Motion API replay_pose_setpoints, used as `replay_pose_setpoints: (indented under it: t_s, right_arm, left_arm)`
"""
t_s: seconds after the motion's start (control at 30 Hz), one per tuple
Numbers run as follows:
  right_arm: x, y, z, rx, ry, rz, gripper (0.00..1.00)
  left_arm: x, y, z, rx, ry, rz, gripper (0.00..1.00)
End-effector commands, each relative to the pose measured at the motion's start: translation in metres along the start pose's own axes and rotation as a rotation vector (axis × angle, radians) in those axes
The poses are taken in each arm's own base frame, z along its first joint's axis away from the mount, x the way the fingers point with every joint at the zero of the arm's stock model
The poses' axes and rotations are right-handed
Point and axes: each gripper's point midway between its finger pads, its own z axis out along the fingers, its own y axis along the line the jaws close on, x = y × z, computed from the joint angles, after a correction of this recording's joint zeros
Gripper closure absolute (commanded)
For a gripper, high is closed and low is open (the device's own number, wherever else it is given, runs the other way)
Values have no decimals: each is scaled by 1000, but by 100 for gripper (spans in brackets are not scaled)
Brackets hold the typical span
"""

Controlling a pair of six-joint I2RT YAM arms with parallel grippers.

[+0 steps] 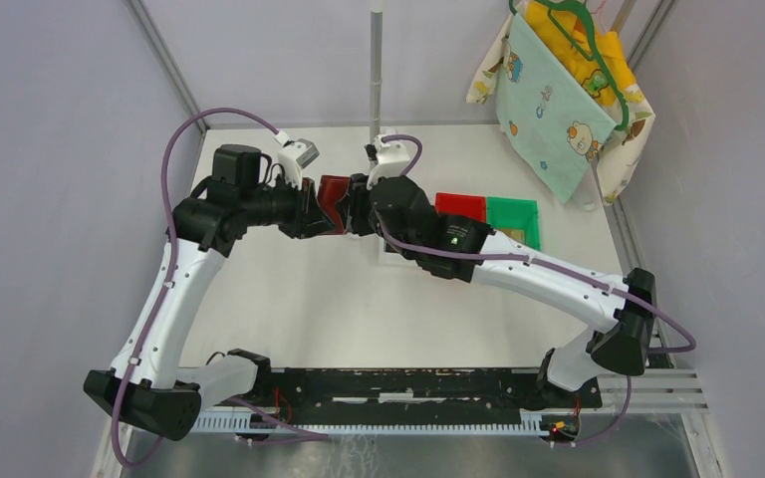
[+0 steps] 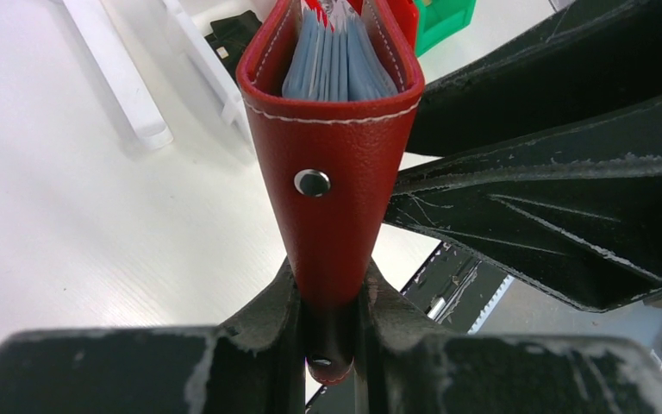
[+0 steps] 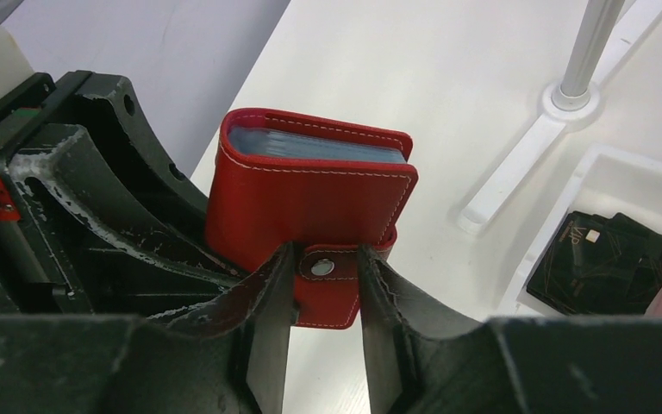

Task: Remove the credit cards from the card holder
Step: Open the card holder.

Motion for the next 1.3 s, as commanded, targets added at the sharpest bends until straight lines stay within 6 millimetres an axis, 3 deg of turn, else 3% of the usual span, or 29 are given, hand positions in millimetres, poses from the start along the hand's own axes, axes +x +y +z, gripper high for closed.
replay_pose_setpoints:
  t_s: [0.0,0.4,0.9,1.03,1.1,1.17,1.2,1.27]
  right_arm:
    - [-3,0,5,39,-16,4,65]
    - [-4,-19,-3,104,-35,-3,100]
    - [-8,-44,-24,156,-81,-13,100]
    - [-13,-59,-33,191,-98,-35,100]
    - [-14,-63,-33,148,-88,-36,96]
    - [-13,-65,-27,47,-45,-11,85]
    - [-13,-69,-25,6,-24,10,76]
    - [-15,-71,-28,-85,-11,32,44]
  left_arm:
    - [-22,-18,-11,49,-94,59,98]
    - [-28,-12,-14,1,-114,74,98]
    - [-40,-9,-19,-35,-150,82,98]
    - [-42,-14,-22,-17,-158,93,98]
    - [-43,-22,-23,21,-161,100,98]
    - [-44,-29,-25,60,-162,103,98]
    - [-45,-33,-25,77,-163,104,98]
    - [-46,-40,-28,114,-168,111,98]
